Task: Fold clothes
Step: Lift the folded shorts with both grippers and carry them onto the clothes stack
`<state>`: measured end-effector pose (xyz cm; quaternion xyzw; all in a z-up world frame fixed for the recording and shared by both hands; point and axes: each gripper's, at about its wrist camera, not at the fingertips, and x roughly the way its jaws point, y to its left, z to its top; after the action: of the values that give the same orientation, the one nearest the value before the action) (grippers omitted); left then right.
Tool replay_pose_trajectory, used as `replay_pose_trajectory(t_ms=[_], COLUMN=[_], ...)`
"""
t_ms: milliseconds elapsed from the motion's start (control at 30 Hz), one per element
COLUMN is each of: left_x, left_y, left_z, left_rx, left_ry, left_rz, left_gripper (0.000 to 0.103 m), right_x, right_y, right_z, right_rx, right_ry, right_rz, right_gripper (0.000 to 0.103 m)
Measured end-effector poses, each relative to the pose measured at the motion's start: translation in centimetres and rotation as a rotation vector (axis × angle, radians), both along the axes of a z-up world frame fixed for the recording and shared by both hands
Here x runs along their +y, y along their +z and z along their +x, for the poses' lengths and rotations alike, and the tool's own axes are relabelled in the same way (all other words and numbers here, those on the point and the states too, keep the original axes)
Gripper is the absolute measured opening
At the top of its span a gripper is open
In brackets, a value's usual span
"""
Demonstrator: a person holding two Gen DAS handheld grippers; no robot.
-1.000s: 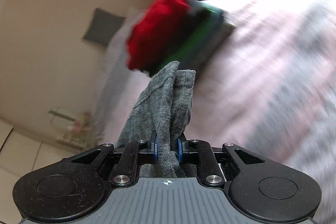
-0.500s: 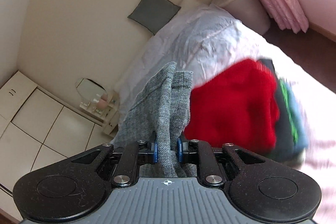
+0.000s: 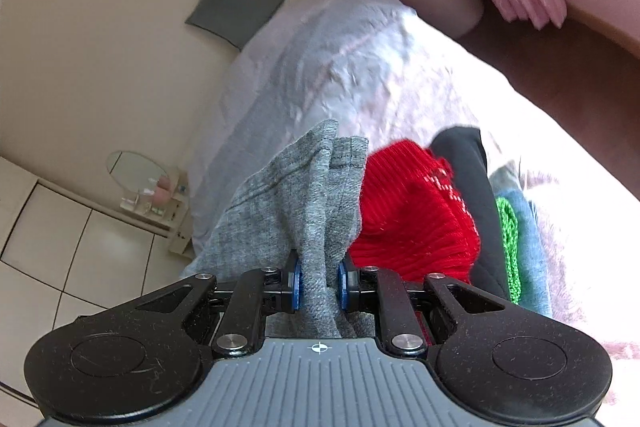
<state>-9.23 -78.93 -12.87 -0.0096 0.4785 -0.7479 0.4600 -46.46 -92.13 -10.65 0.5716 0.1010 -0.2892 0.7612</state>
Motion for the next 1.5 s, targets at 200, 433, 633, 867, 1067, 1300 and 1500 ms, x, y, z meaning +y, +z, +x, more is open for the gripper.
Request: replay_pose_trajectory(t_ms=[200,433,633,867,1067,1300,1500], left_x=[-0.4,-0.1,-2.3,-4.4,-4.3,-5.0,-4.9], left_y=[-2.7,-1.5,-2.3,-1.3,0.7,-3.7,-0.4], left_z=[1.2,4.9,10.0,9.0,9.7,7.9,9.6], left_rx=[-0.034,0.002,0.082,-0.065,-0.188,-0.314,-0.42], left_ry=[0.001,0.036,0.162,0.052,0.085,0.095,0.26], left_rz=[0.043,0.053,0.082,0.032,-0.143,-0.005,0.038], left_gripper=[0.008,0.048,0.043,0.003,0.003,0.021,0.027], right_x=[-0.5,-1.1,-2.7,-2.9,-1.9,-1.7,-0.3], right_y=[-4.5,-3.6,-3.6,-3.6,-2.4,-3.3,-0.4], right_z=[0.5,-0.8,-0.7,0.0,-0.1,1.4,1.6], right_rx=[0.005,0.015,0.018,0.022,0.042,0.154,0.411], right_ry=[-0.016,-0.072,-0.107,-0.096,-0.099,-0.104,-0.283], right_rz=[0.051,-0.004,-0.008,-0.07,-0.209,-0.2,-0.289], right_gripper=[0.017,0.058,0.058,0.007,0.006,0.007,0.064])
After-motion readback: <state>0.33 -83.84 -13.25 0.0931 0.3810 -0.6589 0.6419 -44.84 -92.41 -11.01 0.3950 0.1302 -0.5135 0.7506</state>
